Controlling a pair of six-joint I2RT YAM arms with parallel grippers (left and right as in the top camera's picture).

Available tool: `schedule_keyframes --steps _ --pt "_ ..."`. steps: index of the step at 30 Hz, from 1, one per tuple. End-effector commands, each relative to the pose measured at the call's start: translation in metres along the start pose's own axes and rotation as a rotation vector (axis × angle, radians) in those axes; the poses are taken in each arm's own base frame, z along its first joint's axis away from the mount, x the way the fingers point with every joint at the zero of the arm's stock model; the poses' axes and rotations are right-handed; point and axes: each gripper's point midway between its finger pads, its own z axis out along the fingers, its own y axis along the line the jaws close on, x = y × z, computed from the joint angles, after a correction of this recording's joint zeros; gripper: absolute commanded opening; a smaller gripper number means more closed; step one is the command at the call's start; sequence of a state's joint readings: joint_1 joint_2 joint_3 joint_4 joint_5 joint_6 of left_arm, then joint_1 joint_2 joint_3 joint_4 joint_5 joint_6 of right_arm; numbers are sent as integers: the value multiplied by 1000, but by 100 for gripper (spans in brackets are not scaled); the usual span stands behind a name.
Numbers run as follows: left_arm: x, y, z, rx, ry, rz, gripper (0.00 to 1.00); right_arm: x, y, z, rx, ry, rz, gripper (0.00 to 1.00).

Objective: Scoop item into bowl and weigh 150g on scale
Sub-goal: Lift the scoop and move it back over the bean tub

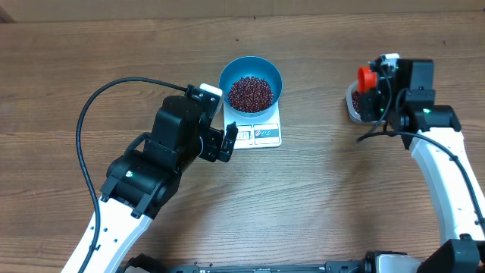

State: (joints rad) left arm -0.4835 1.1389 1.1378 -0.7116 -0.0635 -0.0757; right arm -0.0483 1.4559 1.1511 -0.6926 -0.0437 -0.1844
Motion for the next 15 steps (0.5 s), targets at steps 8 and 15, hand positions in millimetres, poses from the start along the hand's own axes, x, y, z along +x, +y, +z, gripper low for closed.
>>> schedule_keyframes --steps 8,15 --pt "-1 0 0 5 -2 -11 99 23 -16 11 27 65 44 4" --pt "-1 0 0 5 -2 -11 100 39 -16 34 16 143 50 4"
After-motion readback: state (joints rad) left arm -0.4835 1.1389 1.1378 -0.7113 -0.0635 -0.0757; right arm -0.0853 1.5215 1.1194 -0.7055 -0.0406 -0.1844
